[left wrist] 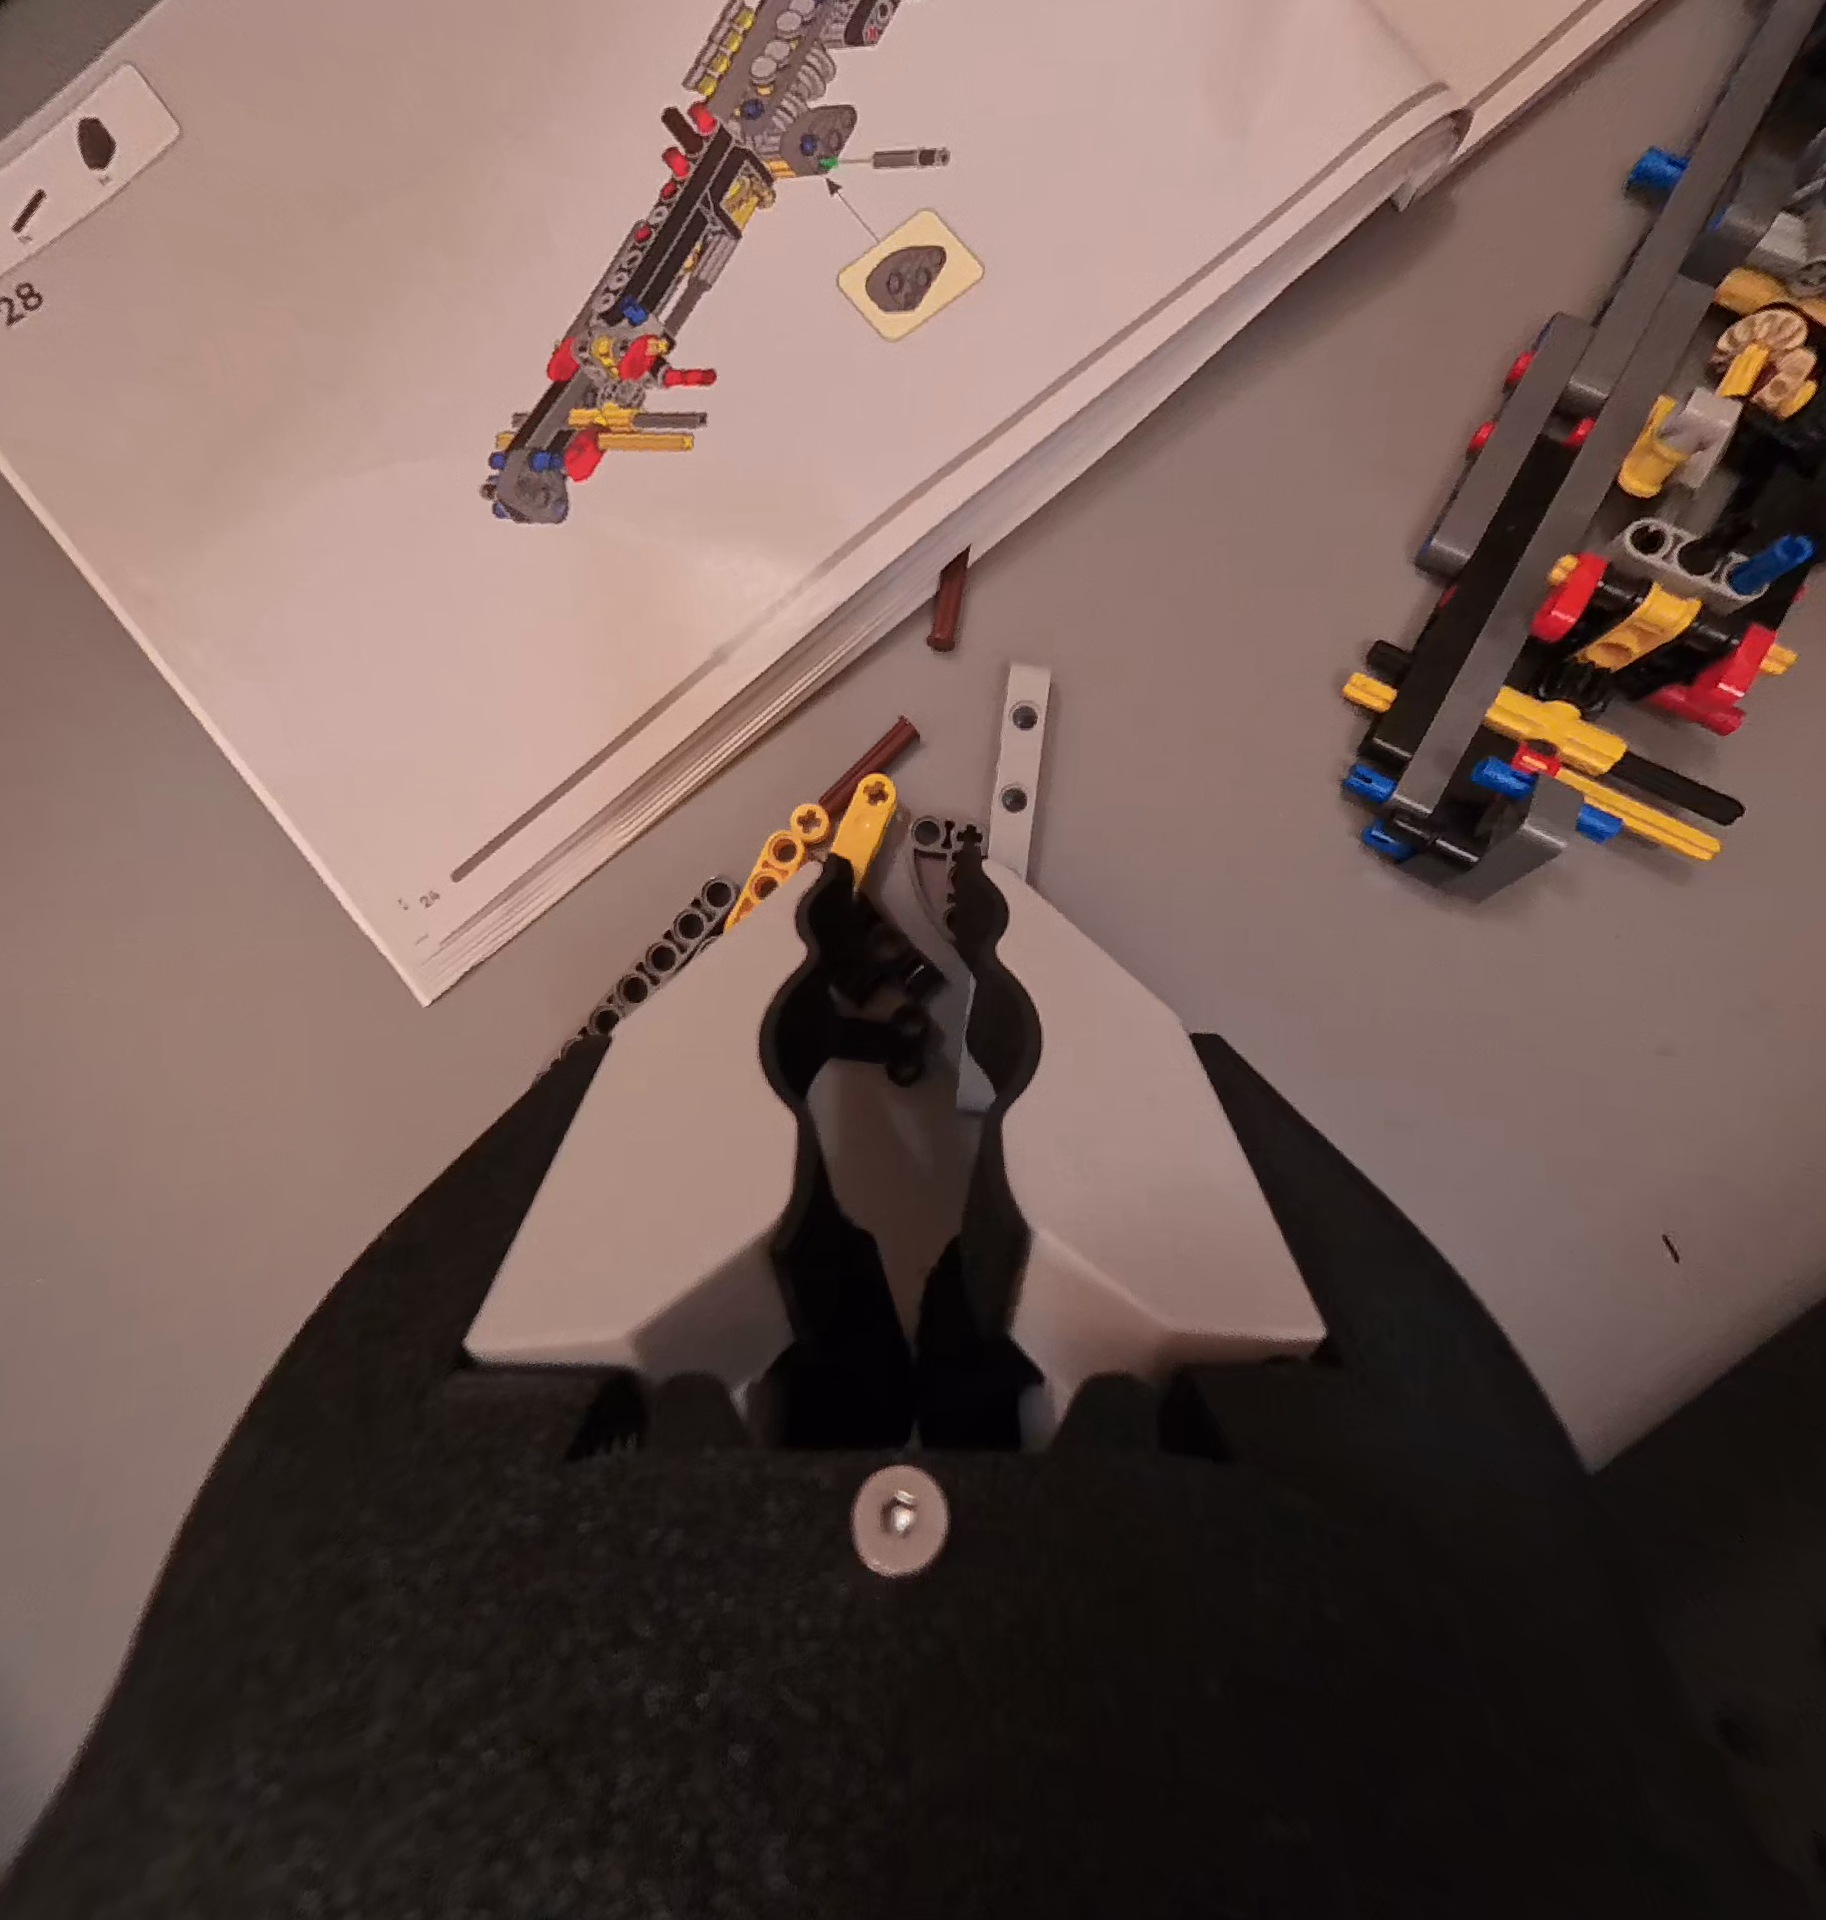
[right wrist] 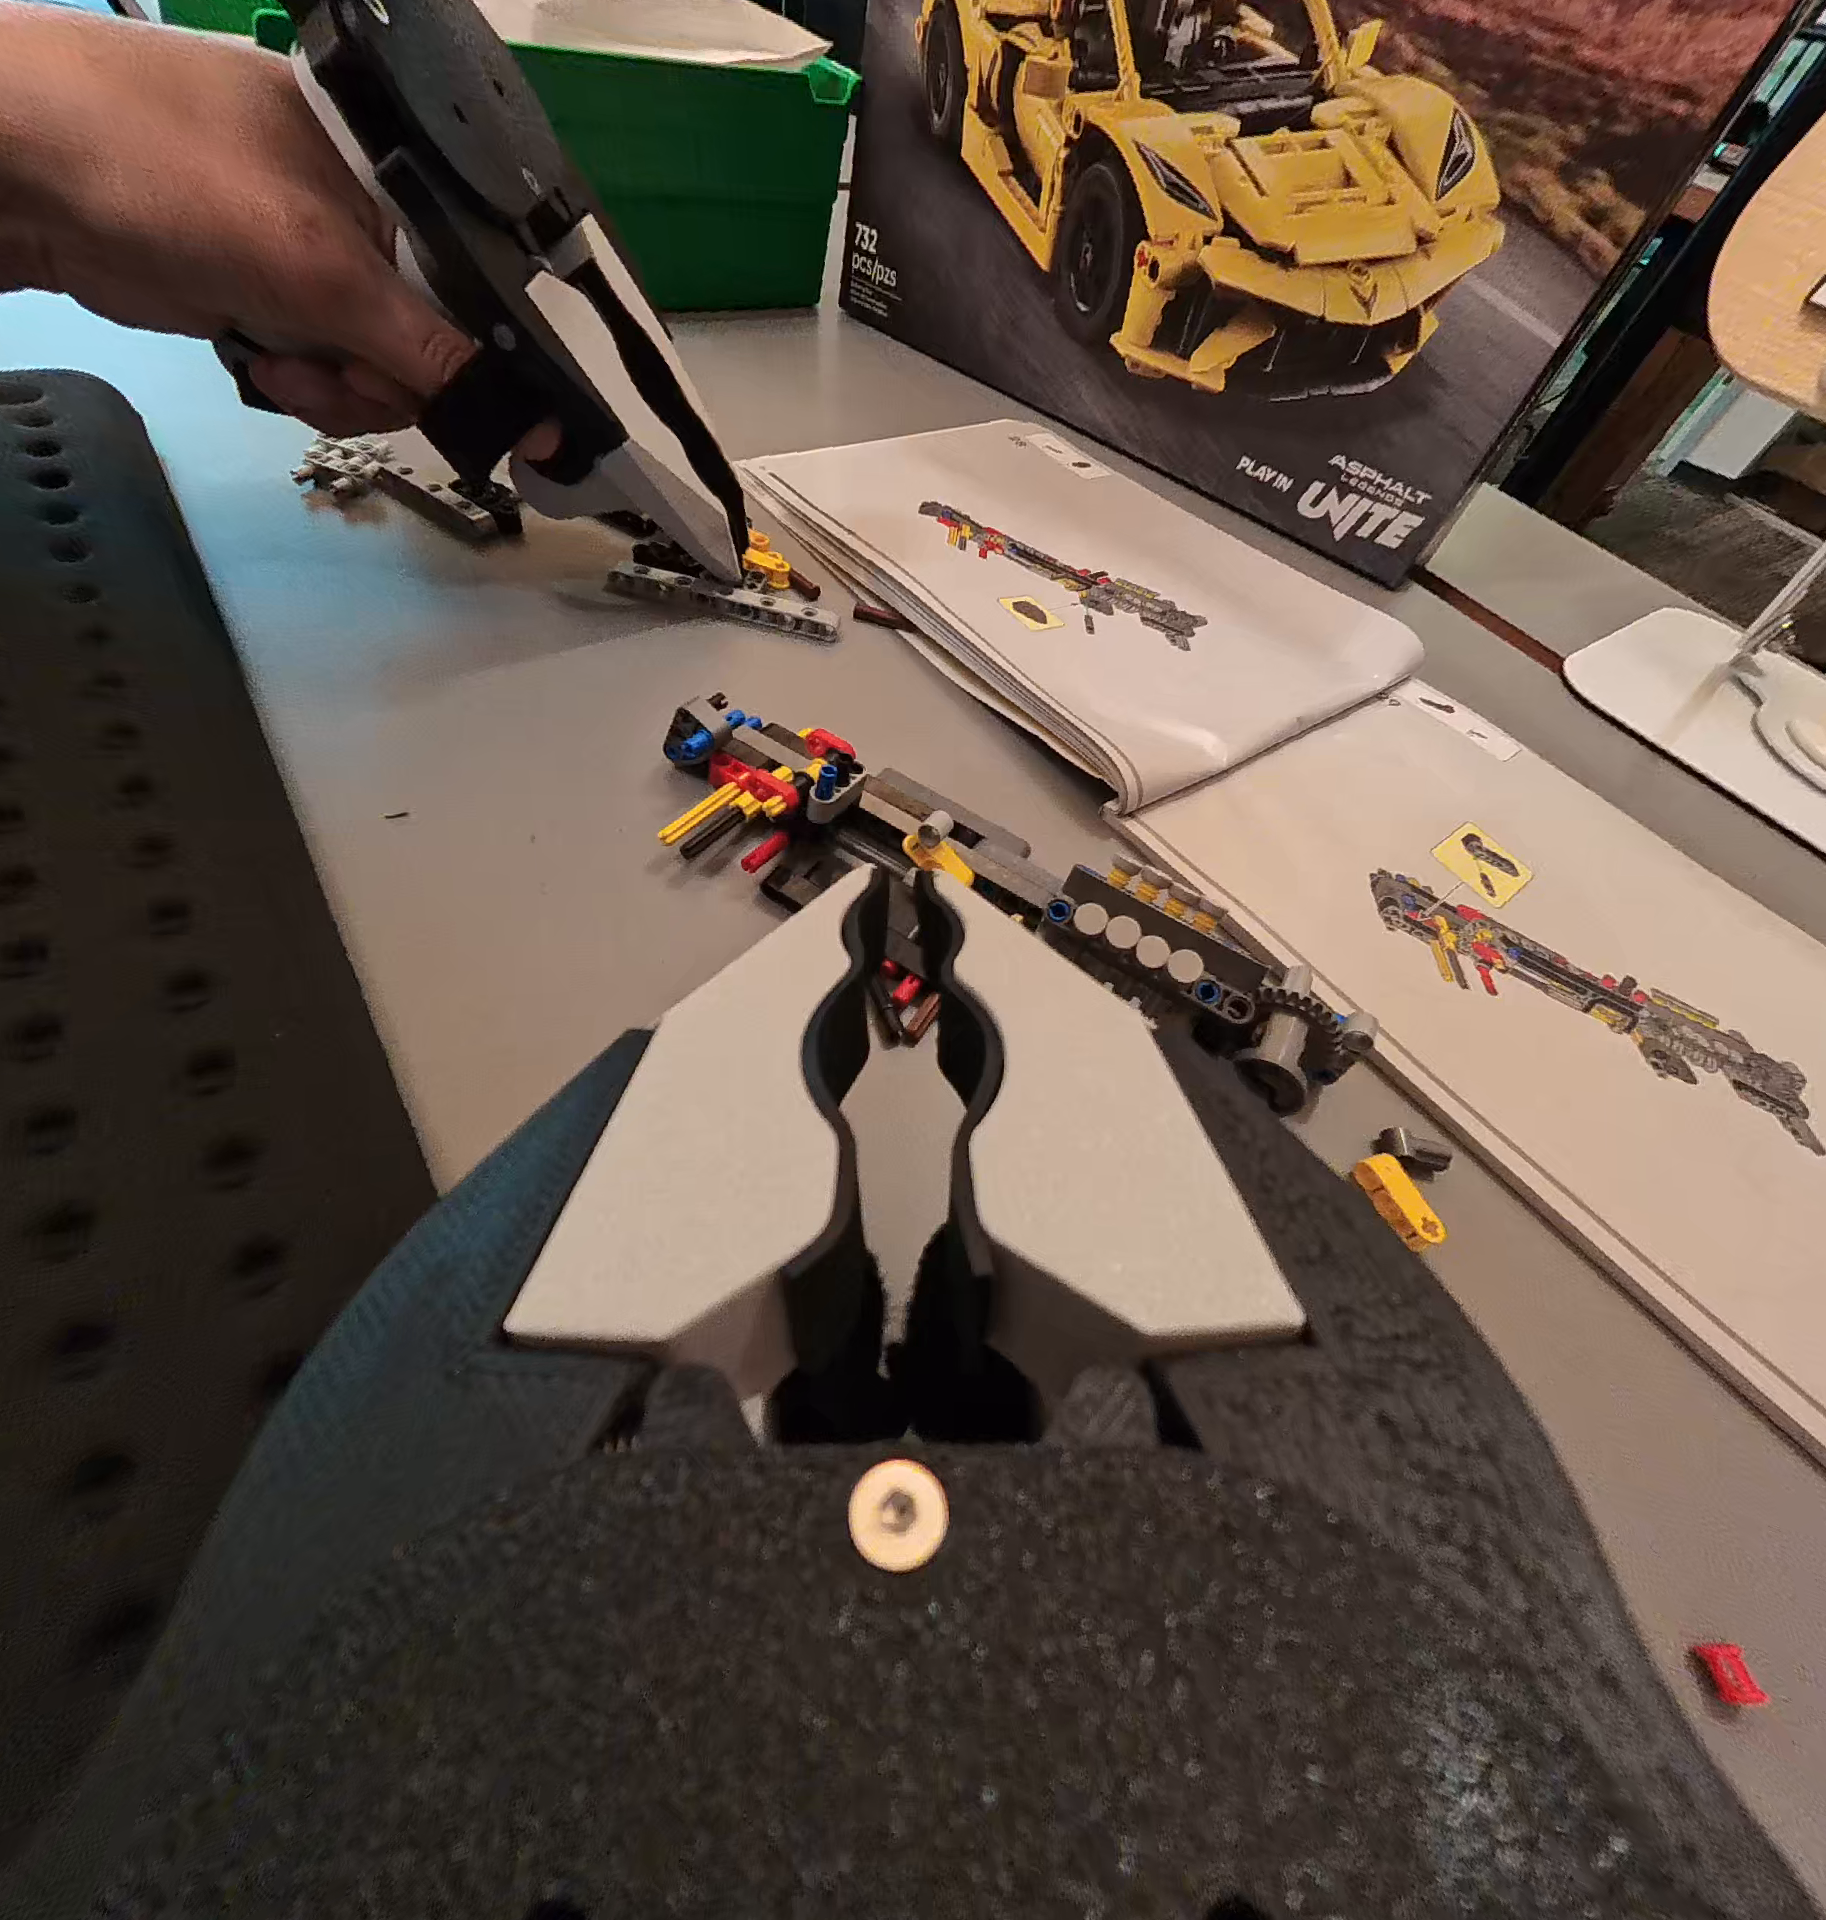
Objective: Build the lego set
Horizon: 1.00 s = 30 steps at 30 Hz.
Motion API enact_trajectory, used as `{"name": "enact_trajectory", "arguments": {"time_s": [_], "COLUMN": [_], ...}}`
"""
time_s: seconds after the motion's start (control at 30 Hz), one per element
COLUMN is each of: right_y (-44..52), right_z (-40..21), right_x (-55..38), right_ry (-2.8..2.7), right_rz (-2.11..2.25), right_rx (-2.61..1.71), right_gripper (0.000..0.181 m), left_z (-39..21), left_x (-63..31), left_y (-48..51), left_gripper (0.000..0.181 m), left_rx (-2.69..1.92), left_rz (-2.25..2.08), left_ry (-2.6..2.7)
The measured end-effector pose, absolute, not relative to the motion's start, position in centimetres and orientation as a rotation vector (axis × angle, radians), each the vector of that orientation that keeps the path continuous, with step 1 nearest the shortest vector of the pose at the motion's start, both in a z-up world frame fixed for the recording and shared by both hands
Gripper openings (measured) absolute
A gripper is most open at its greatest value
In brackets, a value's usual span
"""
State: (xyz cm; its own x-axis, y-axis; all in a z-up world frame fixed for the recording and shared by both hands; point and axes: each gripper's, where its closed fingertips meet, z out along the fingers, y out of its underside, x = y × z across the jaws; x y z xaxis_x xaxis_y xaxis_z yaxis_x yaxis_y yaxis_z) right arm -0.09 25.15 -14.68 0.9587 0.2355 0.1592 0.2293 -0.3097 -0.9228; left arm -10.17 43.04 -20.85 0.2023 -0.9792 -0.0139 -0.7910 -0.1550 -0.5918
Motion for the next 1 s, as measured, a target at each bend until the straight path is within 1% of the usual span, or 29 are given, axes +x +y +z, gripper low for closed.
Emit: {"name": "enact_trajectory", "arguments": {"time_s": [0.27,0.63,0.67,0.7,1.0], "right_y": [25.19,25.15,25.14,25.14,25.13], "right_z": [-15.12,-15.59,-15.60,-15.59,-15.50], "right_x": [-0.24,-0.50,-0.51,-0.53,-0.51], "right_ry": [-0.343,-0.359,-0.361,-0.363,-0.362], "right_rz": [0.030,0.046,0.044,0.043,0.042], "right_rx": [-1.920,-1.939,-1.939,-1.938,-1.932], "right_gripper": [0.004,0.004,0.004,0.004,0.004], "left_z": [-20.76,-20.92,-20.91,-20.92,-20.91], "left_x": [-10.10,-9.87,-9.91,-9.92,-9.96], "left_y": [42.53,42.16,42.19,42.21,42.39], "left_gripper": [0.017,0.012,0.006,0.005,0.004], "left_rx": [-1.998,-2.075,-2.077,-2.079,-2.050], "left_rz": [-0.555,-0.722,-0.732,-0.743,-0.767], "left_ry": [1.689,1.665,1.663,1.661,1.690]}}
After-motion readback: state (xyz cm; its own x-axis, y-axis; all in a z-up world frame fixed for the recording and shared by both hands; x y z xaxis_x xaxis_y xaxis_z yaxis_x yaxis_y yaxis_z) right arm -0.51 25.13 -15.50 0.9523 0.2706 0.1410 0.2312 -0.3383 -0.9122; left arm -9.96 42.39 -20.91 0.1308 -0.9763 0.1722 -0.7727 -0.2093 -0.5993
